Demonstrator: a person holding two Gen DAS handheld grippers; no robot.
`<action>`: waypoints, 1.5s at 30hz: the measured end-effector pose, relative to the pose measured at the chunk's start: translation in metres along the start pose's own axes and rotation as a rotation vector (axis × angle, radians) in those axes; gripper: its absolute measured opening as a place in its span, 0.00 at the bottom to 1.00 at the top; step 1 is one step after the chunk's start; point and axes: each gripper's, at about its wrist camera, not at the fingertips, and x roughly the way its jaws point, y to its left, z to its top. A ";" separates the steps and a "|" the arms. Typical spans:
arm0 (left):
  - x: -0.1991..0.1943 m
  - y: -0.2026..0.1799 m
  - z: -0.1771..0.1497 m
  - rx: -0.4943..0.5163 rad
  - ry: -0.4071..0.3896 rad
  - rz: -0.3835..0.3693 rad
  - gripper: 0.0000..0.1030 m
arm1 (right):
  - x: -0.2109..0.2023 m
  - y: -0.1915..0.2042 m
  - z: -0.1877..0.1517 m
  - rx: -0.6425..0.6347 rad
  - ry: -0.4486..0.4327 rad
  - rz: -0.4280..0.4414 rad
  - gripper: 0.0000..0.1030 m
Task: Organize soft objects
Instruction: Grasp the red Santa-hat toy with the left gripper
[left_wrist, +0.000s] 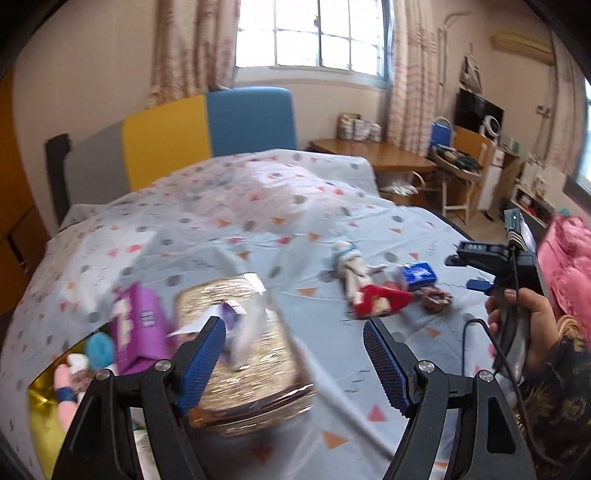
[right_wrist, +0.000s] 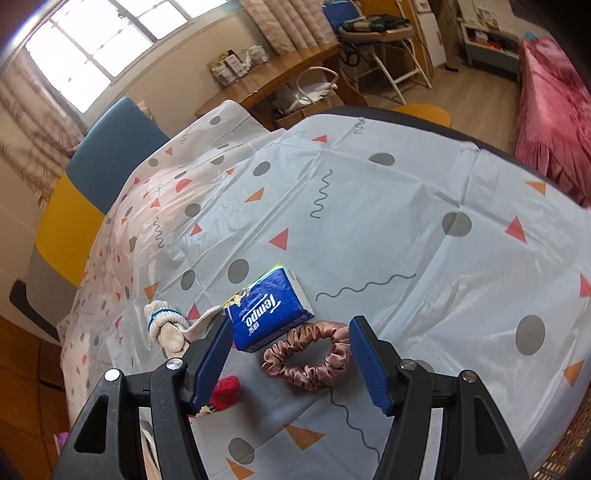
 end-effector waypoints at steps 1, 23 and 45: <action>0.004 -0.007 0.002 0.011 0.000 -0.010 0.76 | 0.000 -0.005 0.001 0.024 0.001 0.006 0.64; 0.166 -0.098 0.006 0.131 0.234 -0.122 0.77 | 0.003 -0.020 0.002 0.157 0.060 0.134 0.64; 0.159 -0.100 -0.044 0.184 0.264 -0.204 0.12 | 0.013 -0.026 0.001 0.170 0.084 0.104 0.64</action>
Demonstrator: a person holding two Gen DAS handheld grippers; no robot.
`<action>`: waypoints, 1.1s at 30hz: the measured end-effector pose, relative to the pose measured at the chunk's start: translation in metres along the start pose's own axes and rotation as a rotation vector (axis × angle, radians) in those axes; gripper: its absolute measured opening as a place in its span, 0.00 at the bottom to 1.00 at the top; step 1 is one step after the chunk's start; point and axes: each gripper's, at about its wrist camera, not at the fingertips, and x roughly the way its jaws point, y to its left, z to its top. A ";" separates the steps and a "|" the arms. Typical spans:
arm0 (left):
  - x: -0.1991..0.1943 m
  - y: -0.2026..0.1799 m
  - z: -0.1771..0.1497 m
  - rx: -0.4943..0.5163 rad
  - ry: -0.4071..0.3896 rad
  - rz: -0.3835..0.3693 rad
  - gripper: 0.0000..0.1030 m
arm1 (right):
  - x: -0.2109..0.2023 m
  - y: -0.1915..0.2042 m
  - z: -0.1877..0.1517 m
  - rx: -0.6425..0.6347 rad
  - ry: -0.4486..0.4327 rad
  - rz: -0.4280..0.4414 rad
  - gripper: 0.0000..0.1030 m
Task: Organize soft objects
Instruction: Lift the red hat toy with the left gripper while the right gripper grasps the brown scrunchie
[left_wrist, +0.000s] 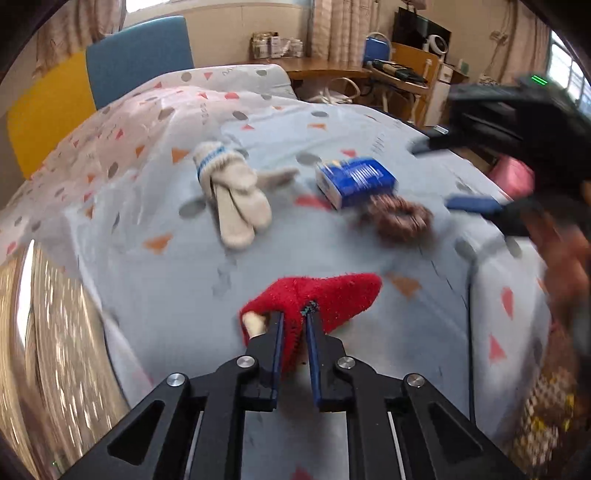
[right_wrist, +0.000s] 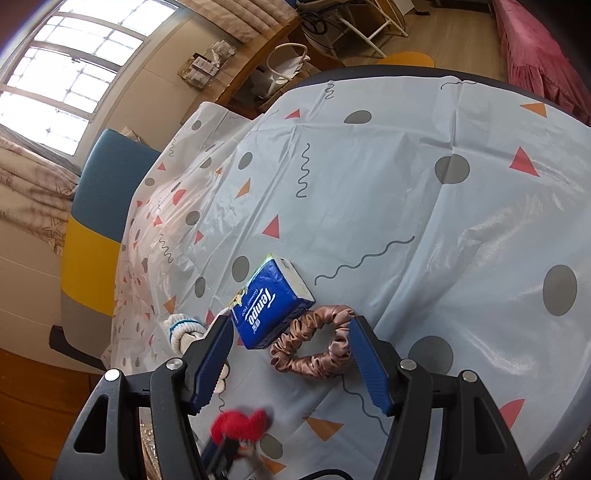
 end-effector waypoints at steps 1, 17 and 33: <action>-0.005 -0.003 -0.009 0.007 -0.003 0.013 0.12 | 0.002 0.001 0.000 -0.010 0.006 -0.013 0.64; 0.001 -0.015 -0.027 0.061 0.009 0.018 0.11 | 0.055 0.036 -0.021 -0.313 0.126 -0.239 0.70; -0.023 0.008 -0.029 -0.095 -0.009 -0.069 0.06 | 0.074 0.071 -0.067 -0.689 0.227 -0.271 0.16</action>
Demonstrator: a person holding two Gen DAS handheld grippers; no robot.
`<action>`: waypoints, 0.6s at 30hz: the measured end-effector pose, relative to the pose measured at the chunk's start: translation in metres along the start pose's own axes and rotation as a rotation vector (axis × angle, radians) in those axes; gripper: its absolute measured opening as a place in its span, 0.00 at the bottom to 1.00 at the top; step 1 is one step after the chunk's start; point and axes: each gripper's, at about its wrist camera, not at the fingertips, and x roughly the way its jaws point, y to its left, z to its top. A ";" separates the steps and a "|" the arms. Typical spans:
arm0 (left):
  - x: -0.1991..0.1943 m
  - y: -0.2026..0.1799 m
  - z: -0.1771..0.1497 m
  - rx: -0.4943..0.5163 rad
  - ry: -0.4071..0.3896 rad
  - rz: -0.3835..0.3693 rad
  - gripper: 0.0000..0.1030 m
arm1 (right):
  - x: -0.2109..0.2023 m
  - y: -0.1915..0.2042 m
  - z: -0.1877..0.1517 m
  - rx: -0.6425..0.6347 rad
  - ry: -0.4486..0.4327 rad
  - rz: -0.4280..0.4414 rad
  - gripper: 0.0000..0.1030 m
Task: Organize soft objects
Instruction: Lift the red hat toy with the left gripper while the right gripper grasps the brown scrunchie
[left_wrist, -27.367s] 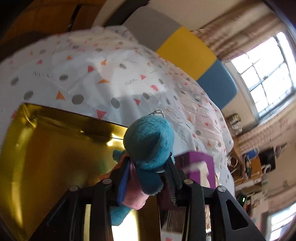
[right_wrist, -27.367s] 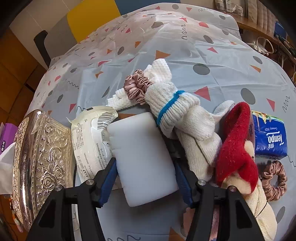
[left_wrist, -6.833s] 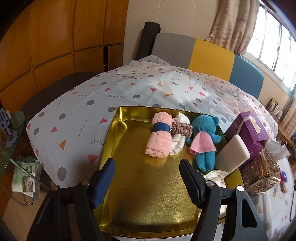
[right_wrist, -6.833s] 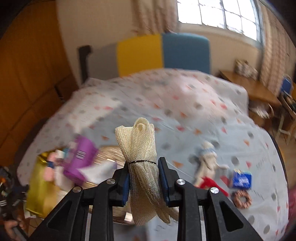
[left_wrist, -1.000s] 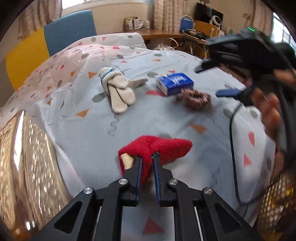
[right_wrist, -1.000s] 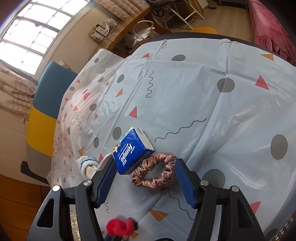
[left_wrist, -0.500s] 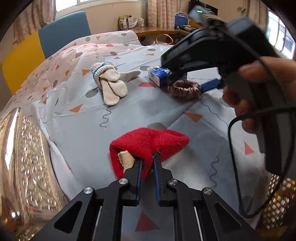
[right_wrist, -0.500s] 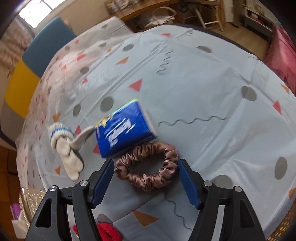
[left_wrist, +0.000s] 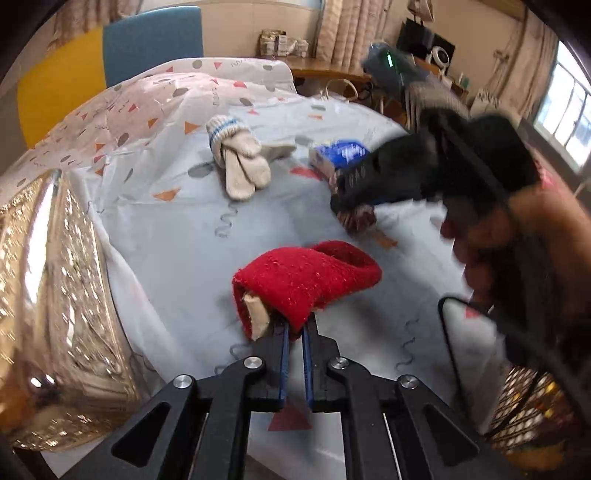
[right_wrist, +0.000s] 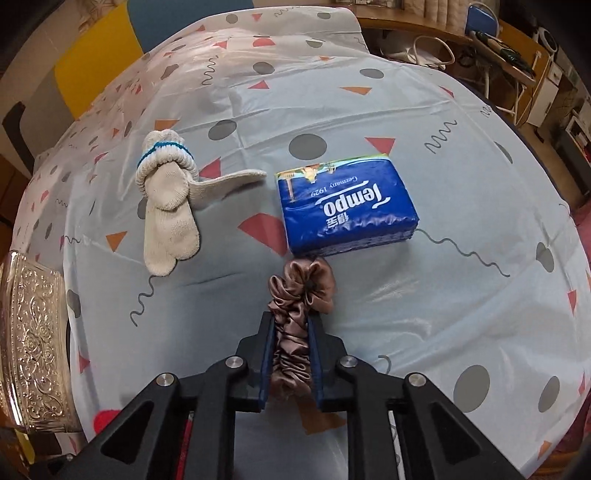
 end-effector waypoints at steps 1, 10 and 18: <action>-0.003 0.001 0.004 -0.014 -0.008 -0.008 0.06 | 0.000 -0.001 0.000 -0.001 0.000 0.002 0.16; -0.043 0.019 0.050 -0.142 -0.089 -0.035 0.06 | -0.001 0.008 -0.002 -0.053 -0.016 -0.036 0.16; -0.098 0.058 0.082 -0.214 -0.228 0.011 0.06 | -0.002 0.019 -0.007 -0.126 -0.033 -0.092 0.17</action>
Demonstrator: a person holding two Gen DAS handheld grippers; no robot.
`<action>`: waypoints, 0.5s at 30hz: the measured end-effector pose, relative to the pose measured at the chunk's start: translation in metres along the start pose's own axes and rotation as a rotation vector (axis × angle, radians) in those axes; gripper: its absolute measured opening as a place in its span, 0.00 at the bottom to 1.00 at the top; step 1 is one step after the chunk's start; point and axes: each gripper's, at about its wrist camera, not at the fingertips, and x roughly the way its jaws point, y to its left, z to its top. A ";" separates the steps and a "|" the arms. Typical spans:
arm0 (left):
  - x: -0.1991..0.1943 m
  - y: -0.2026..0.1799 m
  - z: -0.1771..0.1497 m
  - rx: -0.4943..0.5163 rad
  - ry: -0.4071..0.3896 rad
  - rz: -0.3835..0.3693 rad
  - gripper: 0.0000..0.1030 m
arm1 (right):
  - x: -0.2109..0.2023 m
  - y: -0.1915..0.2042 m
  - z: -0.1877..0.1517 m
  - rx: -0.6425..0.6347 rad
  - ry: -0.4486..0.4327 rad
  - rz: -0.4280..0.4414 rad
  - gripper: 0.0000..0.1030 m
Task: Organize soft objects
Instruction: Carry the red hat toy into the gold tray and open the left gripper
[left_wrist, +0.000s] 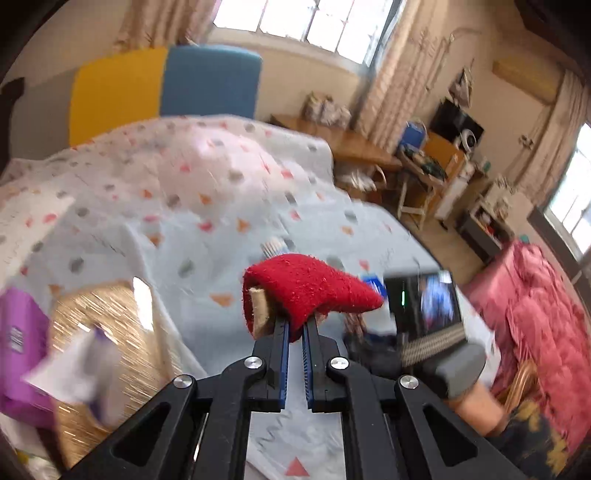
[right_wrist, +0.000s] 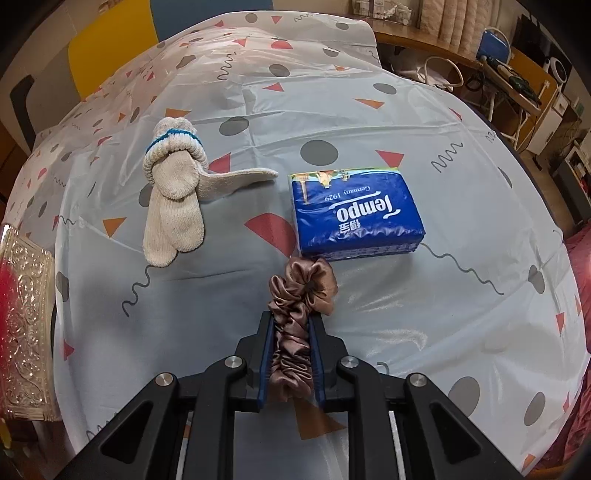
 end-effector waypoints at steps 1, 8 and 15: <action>-0.007 0.005 0.004 -0.007 -0.018 0.008 0.06 | 0.000 0.004 -0.001 -0.023 -0.004 -0.019 0.16; -0.066 0.075 0.028 -0.089 -0.151 0.154 0.06 | -0.001 0.013 -0.003 -0.082 -0.016 -0.064 0.16; -0.129 0.176 0.001 -0.251 -0.224 0.360 0.06 | -0.001 0.020 -0.006 -0.134 -0.029 -0.105 0.16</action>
